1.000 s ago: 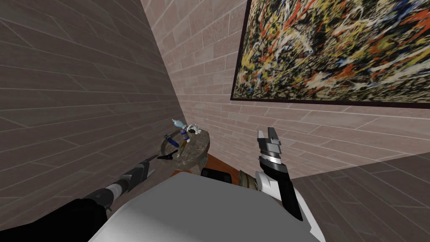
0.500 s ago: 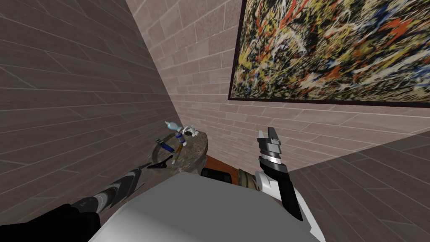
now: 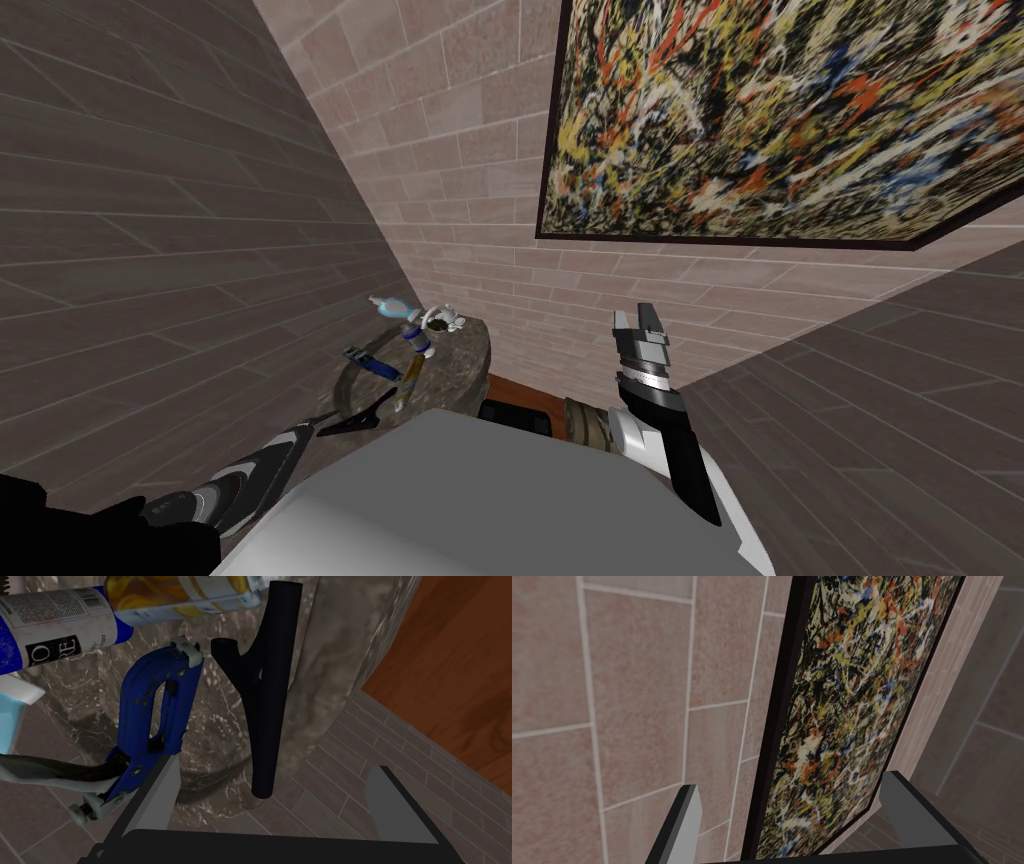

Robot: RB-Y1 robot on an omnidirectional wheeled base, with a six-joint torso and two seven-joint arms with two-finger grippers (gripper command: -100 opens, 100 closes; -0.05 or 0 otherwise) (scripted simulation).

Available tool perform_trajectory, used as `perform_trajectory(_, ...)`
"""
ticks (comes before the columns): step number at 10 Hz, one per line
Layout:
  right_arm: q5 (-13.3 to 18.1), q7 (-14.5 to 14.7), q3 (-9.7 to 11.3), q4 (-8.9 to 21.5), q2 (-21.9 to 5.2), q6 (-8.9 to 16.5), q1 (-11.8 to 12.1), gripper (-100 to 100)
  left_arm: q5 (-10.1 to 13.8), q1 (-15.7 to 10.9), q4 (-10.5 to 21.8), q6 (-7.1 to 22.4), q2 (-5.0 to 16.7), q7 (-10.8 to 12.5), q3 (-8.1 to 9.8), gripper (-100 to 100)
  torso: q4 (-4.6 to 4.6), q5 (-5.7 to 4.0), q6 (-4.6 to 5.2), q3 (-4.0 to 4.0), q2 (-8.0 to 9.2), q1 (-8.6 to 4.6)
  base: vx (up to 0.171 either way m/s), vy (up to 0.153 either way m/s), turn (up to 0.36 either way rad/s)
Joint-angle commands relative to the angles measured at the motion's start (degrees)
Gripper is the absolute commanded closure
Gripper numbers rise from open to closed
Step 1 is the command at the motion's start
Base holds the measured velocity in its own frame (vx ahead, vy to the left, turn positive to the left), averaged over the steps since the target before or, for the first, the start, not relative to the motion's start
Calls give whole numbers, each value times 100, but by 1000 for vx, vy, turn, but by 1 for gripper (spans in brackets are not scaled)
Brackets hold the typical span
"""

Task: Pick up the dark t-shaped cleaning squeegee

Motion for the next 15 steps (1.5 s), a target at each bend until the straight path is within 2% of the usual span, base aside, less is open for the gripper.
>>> perform_trajectory(1, 0, 0, 0, 0, 0, 0, 0, 0, 106, 104, 44, 232, 147, 116, 33, -100, 0, 0, 0, 0, 0, 0, 40, 42, -151)
perform_trajectory(5, 0, 0, 0, 0, 0, 0, 1, 0, 345, 462, 106, 489, 464, 320, 166, -100, 1, -2, -3, 2, 3, -9, 34, 25, -111)
perform_trajectory(6, 0, 0, 0, 0, 0, 0, 0, 0, 316, 416, 118, 409, 431, 284, 139, -100, 2, -2, -3, 3, 4, -11, 13, 10, -19)
perform_trajectory(7, 0, 0, 0, 0, 0, 0, 1, 0, 319, 420, 121, 427, 437, 293, 138, 0, 3, -3, -5, 6, 10, -15, 0, 0, 0)
perform_trajectory(8, 0, 0, 0, 0, 0, 0, 0, 0, 321, 259, 234, 480, 433, 320, 50, -100, 4, -4, -5, 9, 14, -19, -20, -9, -105)
perform_trajectory(12, 0, 0, 0, 0, 1, 0, 0, 0, 327, -223, 573, 642, 422, 405, -216, -100, 9, -6, -5, 20, 33, -28, -37, -21, -111)
perform_trajectory(13, 0, 0, 1, 0, 1, 0, -1, 0, 328, -303, 630, 669, 420, 419, -261, -100, 9, -7, -4, 21, 35, -28, -41, -16, -110)
perform_trajectory(14, 0, 0, 0, 0, 1, 0, 0, 0, 329, -226, 577, 640, 420, 405, -218, -100, 9, -6, -4, 21, 34, -26, -17, -4, -18)
perform_trajectory(15, 0, 0, 0, 0, 1, 0, 0, 0, 330, -235, 584, 648, 420, 410, -224, 100, 8, -6, -7, 18, 28, -23, 0, 0, 0)
